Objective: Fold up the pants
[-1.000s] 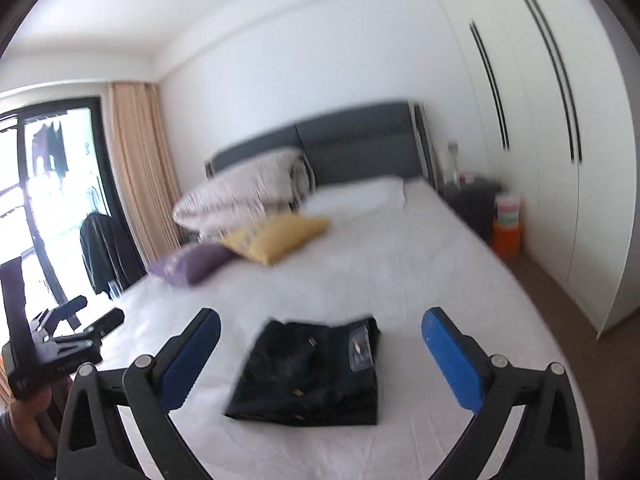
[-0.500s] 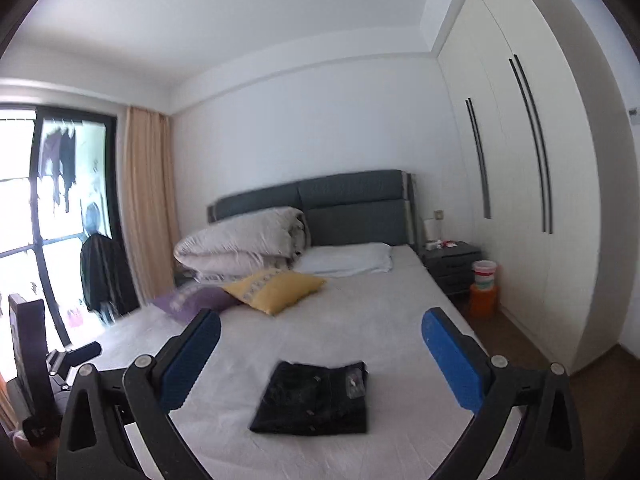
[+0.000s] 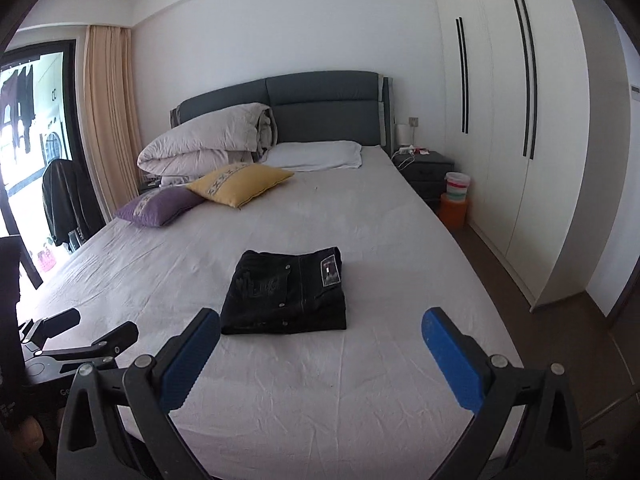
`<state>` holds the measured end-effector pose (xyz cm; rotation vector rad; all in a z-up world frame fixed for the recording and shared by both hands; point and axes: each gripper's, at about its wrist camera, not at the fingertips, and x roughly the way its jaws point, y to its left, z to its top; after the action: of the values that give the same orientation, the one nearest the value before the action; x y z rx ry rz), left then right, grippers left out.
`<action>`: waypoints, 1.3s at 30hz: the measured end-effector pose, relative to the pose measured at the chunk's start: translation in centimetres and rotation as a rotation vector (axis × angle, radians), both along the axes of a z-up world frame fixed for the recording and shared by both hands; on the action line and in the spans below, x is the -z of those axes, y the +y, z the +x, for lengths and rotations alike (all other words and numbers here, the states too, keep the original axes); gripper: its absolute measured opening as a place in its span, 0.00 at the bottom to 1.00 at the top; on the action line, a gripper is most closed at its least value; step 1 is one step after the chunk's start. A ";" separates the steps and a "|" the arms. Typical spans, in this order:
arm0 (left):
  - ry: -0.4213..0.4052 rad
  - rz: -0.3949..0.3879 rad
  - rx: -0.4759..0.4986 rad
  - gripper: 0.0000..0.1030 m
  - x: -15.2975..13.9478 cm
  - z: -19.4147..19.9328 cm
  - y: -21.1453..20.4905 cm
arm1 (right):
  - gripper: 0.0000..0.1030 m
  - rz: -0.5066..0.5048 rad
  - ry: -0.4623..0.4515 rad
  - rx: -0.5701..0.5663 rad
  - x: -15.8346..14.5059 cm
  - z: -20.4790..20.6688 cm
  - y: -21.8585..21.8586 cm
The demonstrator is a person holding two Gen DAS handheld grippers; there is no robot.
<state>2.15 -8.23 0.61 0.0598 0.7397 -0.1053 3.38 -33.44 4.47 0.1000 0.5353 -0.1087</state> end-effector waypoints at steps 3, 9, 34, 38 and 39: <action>0.016 0.001 -0.001 1.00 0.9 0.7 0.0 | 1.00 0.001 0.020 -0.004 0.6 0.6 0.2; 0.045 -0.001 -0.008 1.00 2.4 1.9 0.3 | 1.00 -0.001 0.068 -0.014 2.0 1.4 0.9; 0.062 -0.006 -0.015 1.00 3.2 2.4 1.0 | 1.00 -0.009 0.092 -0.032 2.8 1.8 1.7; 0.063 -0.005 -0.017 1.00 3.3 2.3 1.0 | 1.00 -0.010 0.092 -0.031 2.8 1.8 1.8; 0.064 -0.006 -0.015 1.00 3.3 2.3 1.0 | 1.00 -0.010 0.092 -0.031 2.8 1.8 1.8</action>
<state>4.48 -7.26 -2.71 0.0450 0.8031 -0.0951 5.21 -31.60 1.71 0.0767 0.6281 -0.0863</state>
